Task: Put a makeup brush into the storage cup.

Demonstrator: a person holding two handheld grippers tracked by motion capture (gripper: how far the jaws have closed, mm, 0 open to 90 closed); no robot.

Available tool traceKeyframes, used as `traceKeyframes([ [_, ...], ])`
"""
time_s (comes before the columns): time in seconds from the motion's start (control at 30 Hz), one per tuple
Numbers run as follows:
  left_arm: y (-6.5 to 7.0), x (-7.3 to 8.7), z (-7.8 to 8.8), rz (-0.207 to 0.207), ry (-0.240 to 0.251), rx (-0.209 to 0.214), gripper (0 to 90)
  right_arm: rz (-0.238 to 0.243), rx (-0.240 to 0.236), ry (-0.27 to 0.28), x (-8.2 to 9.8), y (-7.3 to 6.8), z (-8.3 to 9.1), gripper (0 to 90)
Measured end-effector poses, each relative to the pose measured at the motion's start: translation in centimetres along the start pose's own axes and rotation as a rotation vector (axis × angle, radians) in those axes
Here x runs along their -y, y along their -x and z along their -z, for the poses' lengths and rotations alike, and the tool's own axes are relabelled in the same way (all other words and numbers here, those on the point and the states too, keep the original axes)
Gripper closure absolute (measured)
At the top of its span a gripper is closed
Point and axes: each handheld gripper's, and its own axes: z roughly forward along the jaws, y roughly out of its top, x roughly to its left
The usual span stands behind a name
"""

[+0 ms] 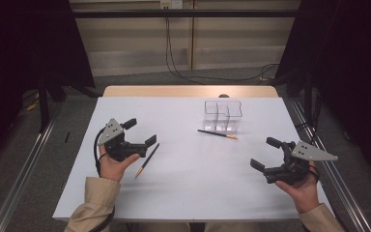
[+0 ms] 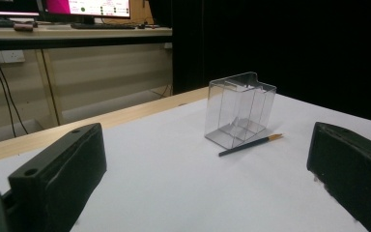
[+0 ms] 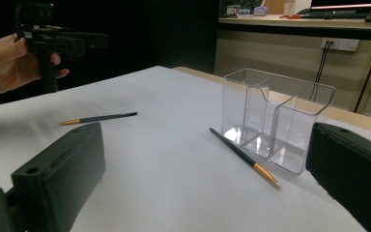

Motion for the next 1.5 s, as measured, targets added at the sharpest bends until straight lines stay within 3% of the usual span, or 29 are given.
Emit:
traceKeyframes([
  [0.47,-0.3,0.2,-1.0,0.040,-0.146,-0.005,0.3,-0.010,0.004,0.004,0.1,0.1,0.0,0.0],
  [0.63,-0.6,0.4,-1.6,0.058,-0.240,0.007,0.3,-0.011,0.006,0.003,0.1,0.2,0.1,0.0],
  [0.97,-1.1,-0.1,-2.0,0.075,-0.383,0.007,0.7,-0.016,0.005,0.002,0.2,0.2,0.1,0.0],
  [1.07,-1.4,-0.4,-2.2,0.072,-0.468,-0.007,0.7,-0.014,0.004,0.004,0.2,0.2,0.1,0.0],
  [1.13,-1.4,-0.4,-2.2,0.072,-0.482,-0.010,0.7,-0.015,0.003,0.006,0.2,0.3,0.1,0.0],
  [1.17,-1.5,-0.5,-2.3,0.074,-0.523,-0.010,0.7,-0.015,0.002,0.005,0.2,0.3,0.1,0.0],
  [1.2,-1.5,-0.5,-2.3,0.074,-0.523,-0.010,0.7,-0.018,0.003,0.004,0.2,0.3,0.1,0.0],
  [1.5,-1.7,-0.7,-3.1,0.089,-0.677,0.000,0.3,-0.023,0.003,-0.002,0.3,0.3,0.0,0.1],
])
